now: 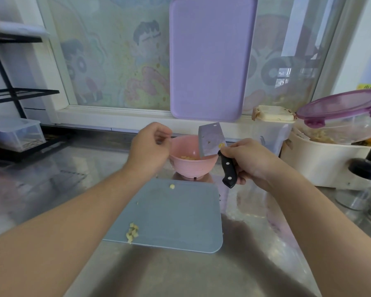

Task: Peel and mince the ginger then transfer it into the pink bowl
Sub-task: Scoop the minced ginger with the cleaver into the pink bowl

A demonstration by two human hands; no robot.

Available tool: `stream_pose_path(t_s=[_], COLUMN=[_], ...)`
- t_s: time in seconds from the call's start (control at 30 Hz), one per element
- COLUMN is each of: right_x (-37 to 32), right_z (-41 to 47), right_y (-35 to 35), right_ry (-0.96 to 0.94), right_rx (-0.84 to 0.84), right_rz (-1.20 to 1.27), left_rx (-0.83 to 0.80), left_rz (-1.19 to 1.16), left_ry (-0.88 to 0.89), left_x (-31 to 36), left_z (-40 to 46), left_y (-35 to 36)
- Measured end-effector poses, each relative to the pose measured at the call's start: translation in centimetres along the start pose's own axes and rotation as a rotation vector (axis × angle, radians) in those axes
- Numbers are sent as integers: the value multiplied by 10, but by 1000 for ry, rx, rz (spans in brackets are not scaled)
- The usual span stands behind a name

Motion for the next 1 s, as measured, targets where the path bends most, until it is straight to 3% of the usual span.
stream_pose_path(t_s=[0.1, 0.23, 0.33, 0.57, 0.77, 0.87, 1.0], right_x=[-3, -3, -2, 0, -1, 0, 0], right_z=[-1, 0, 0, 3, 6, 5, 5], right_y=[0, 3, 4, 1, -1, -4, -6], right_ry=[-14, -20, -15, -15, -30, -35, -39], right_rx=[-6, -16, -21, -3, 14, 26, 28], right_rz=[30, 24, 11, 20, 61, 66, 71], left_rx=[45, -341, -454, -383, 4, -104, -379], left_rz=[163, 364, 406, 459, 240, 45, 143], left_ry=[-143, -202, -86, -31, 4, 72, 104], left_x=[-21, -52, -48, -48, -9, 19, 11], left_z=[-23, -55, -64, -58, -8, 10, 11], left_y=[-19, 9, 27, 22, -25, -4, 32])
Point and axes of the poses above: each hand's wrist, its own z-axis towards the middle knuckle, its own y-axis out of the palm, x = y × z, the point moved 8 cm from there along z, towards the middle knuckle, and after that the axes turned 5 degrees about y, right-handed, at the moved point
